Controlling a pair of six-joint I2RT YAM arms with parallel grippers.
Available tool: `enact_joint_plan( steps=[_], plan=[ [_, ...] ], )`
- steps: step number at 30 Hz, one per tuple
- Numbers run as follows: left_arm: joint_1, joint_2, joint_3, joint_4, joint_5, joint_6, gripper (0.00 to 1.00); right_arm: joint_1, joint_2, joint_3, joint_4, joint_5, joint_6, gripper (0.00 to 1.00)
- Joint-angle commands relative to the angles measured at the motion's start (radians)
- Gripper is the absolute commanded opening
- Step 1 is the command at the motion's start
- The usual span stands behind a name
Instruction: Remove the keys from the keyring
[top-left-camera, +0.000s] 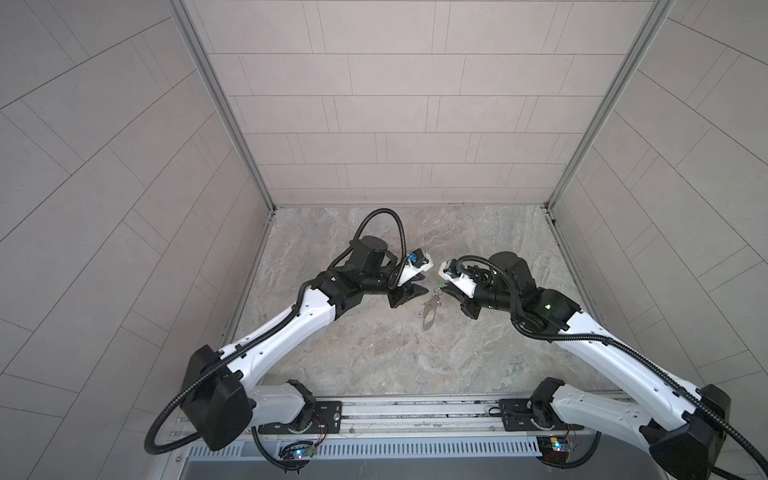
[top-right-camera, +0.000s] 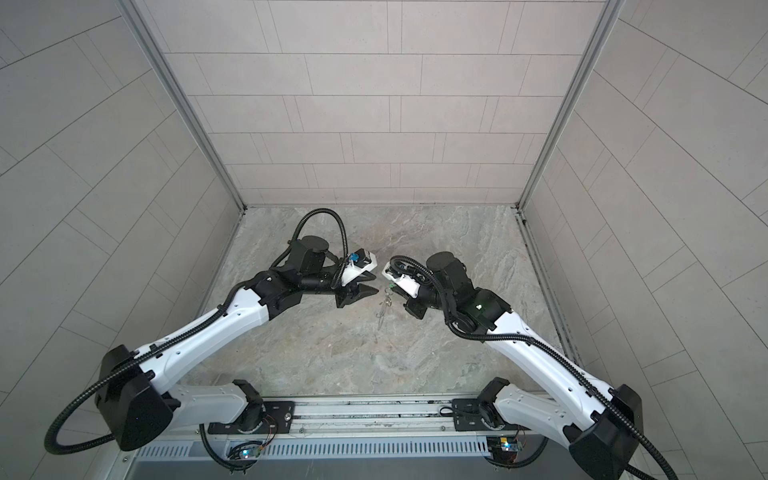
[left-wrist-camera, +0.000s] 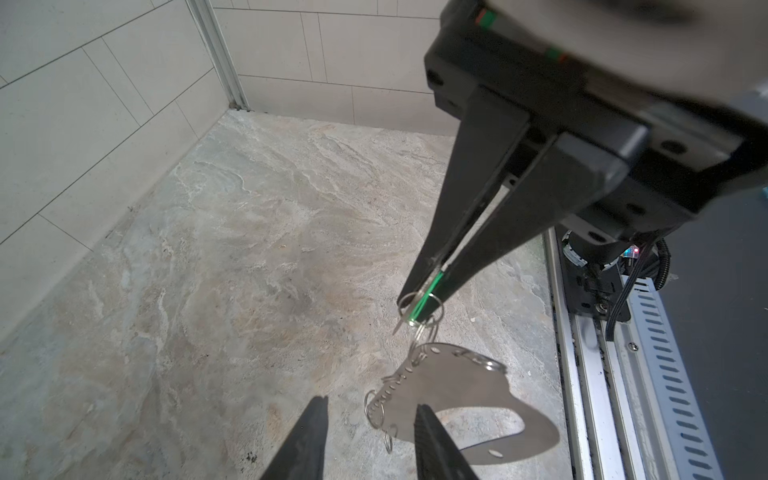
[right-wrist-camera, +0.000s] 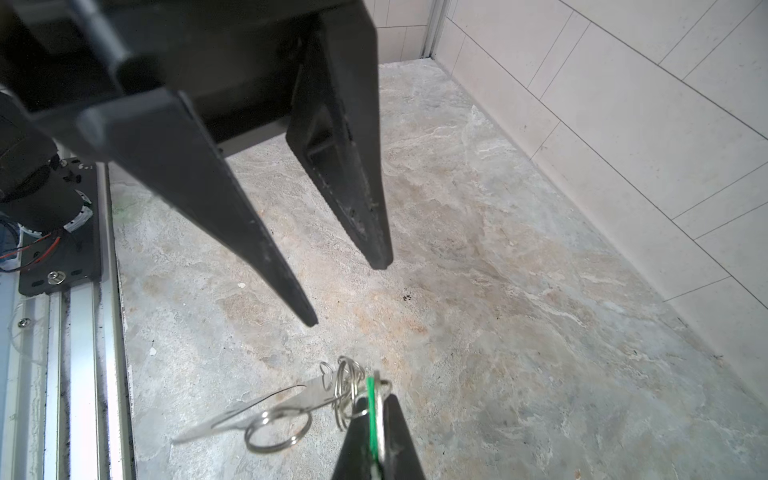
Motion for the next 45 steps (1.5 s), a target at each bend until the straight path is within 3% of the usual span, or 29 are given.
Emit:
enact_joint_plan(
  steps=[1,12,21,35,45],
  plan=[
    [0.000,-0.015,-0.036,0.055,0.068,-0.037,0.40,-0.001,0.012,0.032,-0.013,-0.046,-0.040,0.00],
    [-0.003,-0.001,-0.083,0.172,0.104,-0.113,0.36,-0.001,0.041,0.060,-0.009,-0.098,-0.057,0.00],
    [-0.002,0.007,-0.087,0.159,0.136,-0.090,0.35,-0.001,0.045,0.069,-0.001,-0.098,-0.061,0.00],
    [-0.002,0.020,-0.081,0.181,0.139,-0.107,0.18,0.000,0.072,0.092,0.023,-0.060,-0.008,0.00],
    [-0.001,0.023,-0.083,0.232,0.142,-0.142,0.13,0.002,0.077,0.089,0.030,-0.049,0.002,0.00]
  ],
)
